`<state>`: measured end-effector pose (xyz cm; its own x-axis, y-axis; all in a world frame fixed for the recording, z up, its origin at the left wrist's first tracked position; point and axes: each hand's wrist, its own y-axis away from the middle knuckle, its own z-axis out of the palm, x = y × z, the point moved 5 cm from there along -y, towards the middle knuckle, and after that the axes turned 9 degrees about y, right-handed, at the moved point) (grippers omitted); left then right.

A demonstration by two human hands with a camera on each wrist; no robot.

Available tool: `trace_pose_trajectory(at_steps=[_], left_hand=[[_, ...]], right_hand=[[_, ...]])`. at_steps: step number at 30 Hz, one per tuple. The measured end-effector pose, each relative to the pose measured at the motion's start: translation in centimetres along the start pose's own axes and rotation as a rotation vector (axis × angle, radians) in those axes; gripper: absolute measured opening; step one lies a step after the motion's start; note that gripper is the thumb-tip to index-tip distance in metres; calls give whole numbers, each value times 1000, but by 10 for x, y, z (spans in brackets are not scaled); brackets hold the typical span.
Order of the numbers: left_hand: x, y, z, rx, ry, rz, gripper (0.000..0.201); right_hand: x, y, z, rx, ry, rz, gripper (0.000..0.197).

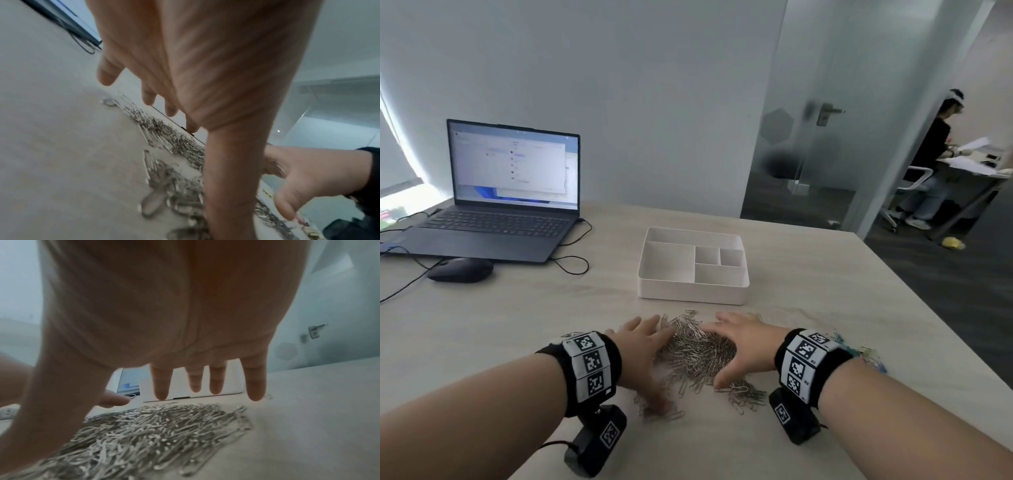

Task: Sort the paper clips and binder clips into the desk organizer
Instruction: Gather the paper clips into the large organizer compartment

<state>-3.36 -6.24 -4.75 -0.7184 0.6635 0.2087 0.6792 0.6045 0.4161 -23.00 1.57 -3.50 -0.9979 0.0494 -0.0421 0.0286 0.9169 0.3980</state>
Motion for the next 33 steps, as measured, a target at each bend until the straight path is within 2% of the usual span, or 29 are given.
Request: trace_pose_trajectory(at_steps=[5,8,11,15,21,26,30,33], left_hand=[[-12,-2,-15,67,-28,-94,138],[-19,-5,-21,76,38,-157,138],[-19,-11,-22,71,121,-172,129],[-7,-20,-21,93,168,-106,110],[10,-34,-22,129,210,3,65],[5,-45,-24,174,263,52,37],[-1,-50,-30,193,340,92,21],[-8,-49,-32,208,429,103,12]], right_hand=[[15,7,5,-56,56,127,121],[12,1,7,-35,-20,149,115],[5,-8,3,1,-62,156,106],[-7,-17,-2,39,-80,157,81],[-15,-26,-11,139,-154,120,41],[-11,-30,-14,178,-289,120,26],[-7,-34,-14,140,-467,95,7],[-7,-38,-16,130,-563,64,7]])
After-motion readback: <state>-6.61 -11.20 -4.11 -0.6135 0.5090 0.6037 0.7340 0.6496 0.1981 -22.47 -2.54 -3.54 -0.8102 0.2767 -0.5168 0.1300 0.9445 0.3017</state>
